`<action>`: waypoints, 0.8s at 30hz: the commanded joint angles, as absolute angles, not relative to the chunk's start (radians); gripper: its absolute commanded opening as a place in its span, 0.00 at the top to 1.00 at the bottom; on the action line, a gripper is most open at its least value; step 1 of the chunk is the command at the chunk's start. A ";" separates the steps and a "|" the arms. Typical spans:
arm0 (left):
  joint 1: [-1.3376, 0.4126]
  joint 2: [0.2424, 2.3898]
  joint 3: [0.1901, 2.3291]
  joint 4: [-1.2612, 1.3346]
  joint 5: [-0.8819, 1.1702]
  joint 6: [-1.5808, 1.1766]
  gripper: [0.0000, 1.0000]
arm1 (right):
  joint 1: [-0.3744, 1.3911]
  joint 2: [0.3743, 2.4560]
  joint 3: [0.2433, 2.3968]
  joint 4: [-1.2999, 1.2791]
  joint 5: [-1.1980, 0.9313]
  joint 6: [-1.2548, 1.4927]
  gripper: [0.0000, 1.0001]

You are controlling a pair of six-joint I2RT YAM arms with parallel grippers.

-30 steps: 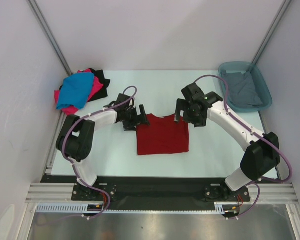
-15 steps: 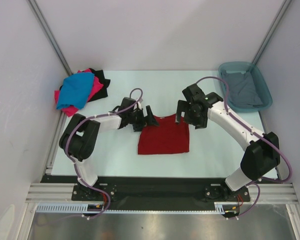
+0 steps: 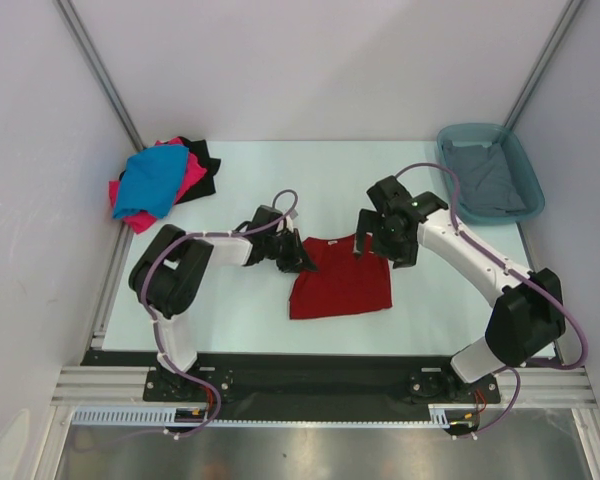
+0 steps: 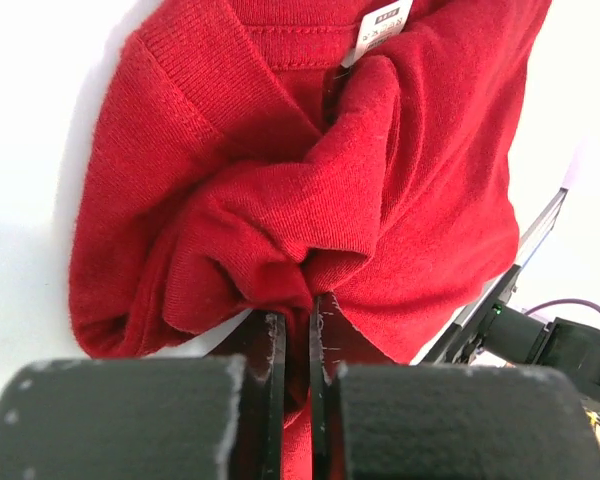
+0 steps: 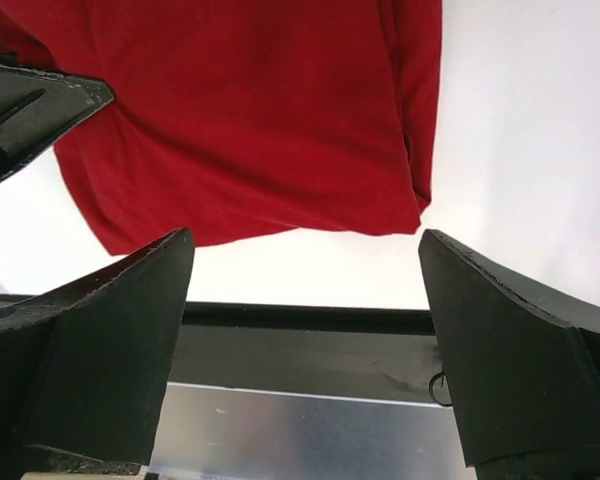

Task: Fold and stack the t-shirts
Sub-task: Neatly place the folded tshirt to the corner

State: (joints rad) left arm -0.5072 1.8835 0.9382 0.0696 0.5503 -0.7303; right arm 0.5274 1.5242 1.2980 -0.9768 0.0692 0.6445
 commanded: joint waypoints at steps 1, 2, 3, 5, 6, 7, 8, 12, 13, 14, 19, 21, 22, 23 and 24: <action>-0.525 1.925 0.939 -0.092 0.471 -0.672 1.00 | 0.519 1.482 1.313 -0.985 0.083 0.660 0.00; -0.526 1.922 0.956 -0.094 0.468 -0.664 1.00 | 0.515 1.483 1.319 -0.983 0.083 0.658 0.00; -0.528 1.918 0.965 -0.107 0.459 -0.652 1.00 | 0.512 1.485 1.324 -0.982 0.086 0.657 0.00; -0.529 1.899 1.003 -0.129 0.419 -0.632 1.00 | 0.508 1.491 1.334 -0.980 0.087 0.652 0.00; -0.529 1.890 1.017 -0.150 0.411 -0.606 1.00 | 0.505 1.493 1.338 -0.980 0.087 0.650 0.00; -0.529 1.881 1.037 -0.167 0.397 -0.592 1.00 | 0.499 1.493 1.341 -0.979 0.087 0.649 0.00; -0.526 1.873 1.101 -0.192 0.384 -0.575 1.00 | 0.496 1.499 1.342 -0.974 0.086 0.649 0.00; -0.514 1.881 1.354 -0.394 0.295 -0.460 1.00 | 0.476 1.520 1.362 -0.954 0.064 0.634 0.00; -0.505 1.890 1.414 -0.425 0.293 -0.448 1.00 | 0.474 1.531 1.368 -0.953 0.061 0.629 0.00; -0.493 1.904 1.534 -0.454 0.296 -0.437 1.00 | 0.469 1.540 1.379 -0.959 0.060 0.614 0.00; -0.397 2.041 1.909 -0.624 0.318 -0.400 1.00 | 0.434 1.635 1.492 -0.948 0.031 0.528 0.00; -0.354 2.095 2.090 -0.694 0.316 -0.400 1.00 | 0.390 1.678 1.538 -0.960 -0.019 0.500 0.00; -0.339 2.123 2.156 -0.722 0.316 -0.402 0.99 | 0.377 1.718 1.569 -0.965 -0.038 0.496 0.00; -0.307 2.181 2.272 -0.744 0.314 -0.405 1.00 | 0.367 1.735 1.615 -0.965 -0.043 0.485 0.00; -0.290 2.203 2.322 -0.768 0.313 -0.408 1.00 | 0.361 1.750 1.635 -0.962 -0.049 0.473 0.00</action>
State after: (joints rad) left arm -0.3515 2.1342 2.1578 -0.6460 0.3275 -0.4324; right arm 0.3908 1.7149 1.5402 -0.9699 -0.0021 0.5369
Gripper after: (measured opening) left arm 0.060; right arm 0.995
